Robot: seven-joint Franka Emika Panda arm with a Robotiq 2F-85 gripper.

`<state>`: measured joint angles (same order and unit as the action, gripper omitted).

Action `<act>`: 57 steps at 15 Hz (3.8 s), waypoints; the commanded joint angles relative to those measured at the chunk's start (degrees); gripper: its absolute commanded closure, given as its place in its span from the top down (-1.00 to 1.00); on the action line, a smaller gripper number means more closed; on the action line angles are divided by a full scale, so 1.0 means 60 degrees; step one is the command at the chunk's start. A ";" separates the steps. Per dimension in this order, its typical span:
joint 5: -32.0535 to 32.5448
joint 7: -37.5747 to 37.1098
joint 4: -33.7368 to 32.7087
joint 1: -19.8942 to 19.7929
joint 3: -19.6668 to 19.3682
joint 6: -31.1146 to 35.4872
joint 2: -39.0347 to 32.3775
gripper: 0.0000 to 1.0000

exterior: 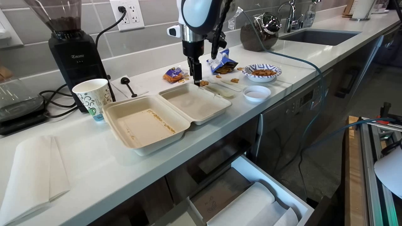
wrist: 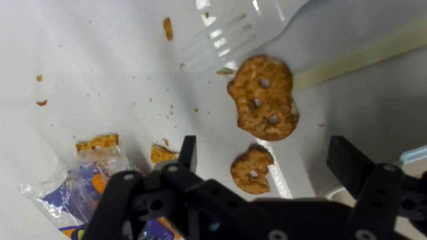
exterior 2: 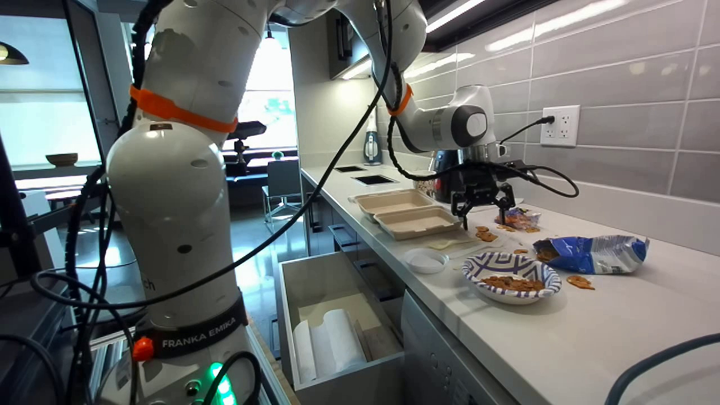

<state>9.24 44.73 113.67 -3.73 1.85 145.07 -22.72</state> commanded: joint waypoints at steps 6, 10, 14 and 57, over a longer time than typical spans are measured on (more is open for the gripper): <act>0.0535 -0.0100 -0.0916 0.0004 -0.0082 -0.0559 -0.0453 1.00; 0.0480 -0.0175 -0.1157 0.0008 -0.0102 -0.1527 -0.0334 1.00; 0.0342 -0.0066 -0.1610 -0.0020 -0.0038 -0.2586 -0.0471 1.00; -0.0968 0.0125 0.0478 -0.0719 0.0132 -0.0910 0.0416 1.00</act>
<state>4.70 44.32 114.65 -7.49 2.07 137.94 -21.17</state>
